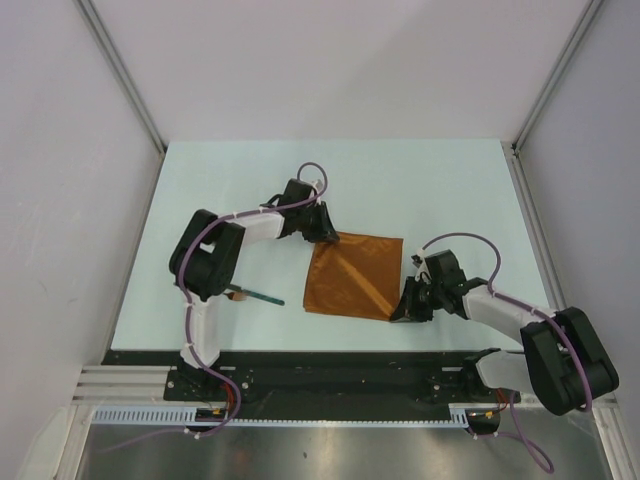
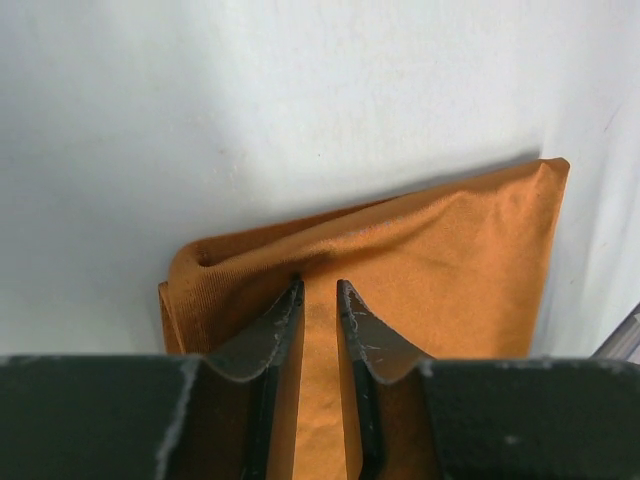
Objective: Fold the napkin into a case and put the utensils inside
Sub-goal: Smooth out the lower triangle-folded napkin at the center of the board.
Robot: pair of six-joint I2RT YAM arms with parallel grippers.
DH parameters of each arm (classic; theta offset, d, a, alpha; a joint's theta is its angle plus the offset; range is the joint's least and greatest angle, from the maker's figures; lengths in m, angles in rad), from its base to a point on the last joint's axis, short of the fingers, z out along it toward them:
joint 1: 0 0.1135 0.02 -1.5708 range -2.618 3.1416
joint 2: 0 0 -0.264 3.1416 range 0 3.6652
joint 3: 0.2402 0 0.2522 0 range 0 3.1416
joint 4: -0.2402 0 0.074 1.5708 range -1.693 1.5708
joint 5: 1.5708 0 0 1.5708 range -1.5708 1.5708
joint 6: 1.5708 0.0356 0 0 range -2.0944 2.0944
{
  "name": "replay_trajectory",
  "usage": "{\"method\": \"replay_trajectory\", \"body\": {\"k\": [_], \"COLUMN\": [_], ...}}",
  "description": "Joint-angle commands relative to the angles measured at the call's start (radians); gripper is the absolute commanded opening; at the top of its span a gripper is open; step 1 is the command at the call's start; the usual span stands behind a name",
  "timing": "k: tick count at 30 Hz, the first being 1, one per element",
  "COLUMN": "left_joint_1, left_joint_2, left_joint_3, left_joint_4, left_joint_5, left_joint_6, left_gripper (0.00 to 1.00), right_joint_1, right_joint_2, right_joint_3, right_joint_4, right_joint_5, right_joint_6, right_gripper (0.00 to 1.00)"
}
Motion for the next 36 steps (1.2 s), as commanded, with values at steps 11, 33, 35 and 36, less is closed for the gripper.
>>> {"method": "replay_trajectory", "body": {"k": [11, 33, 35, 36], "left_joint_1": [0.009, 0.037, 0.032, 0.028], "left_joint_2": [-0.141, 0.002, -0.029, -0.067], "left_joint_3": [0.028, 0.294, 0.276, 0.262], "left_joint_4": [-0.08, -0.282, -0.284, -0.279], "left_joint_5": [-0.028, -0.143, -0.14, -0.14], "left_joint_6": [0.068, 0.148, 0.148, 0.146], "left_gripper": [0.28, 0.29, 0.31, 0.31], "right_joint_1": [-0.016, -0.117, -0.151, -0.185], "right_joint_2": [-0.051, 0.055, 0.082, 0.098], "right_joint_3": [0.163, 0.16, 0.213, 0.233], "right_joint_4": [-0.047, 0.001, -0.004, -0.007], "right_joint_5": [0.063, 0.064, 0.042, 0.035], "right_joint_6": [-0.038, -0.125, -0.147, -0.153], "right_gripper": [0.18, 0.17, 0.17, 0.18]}}
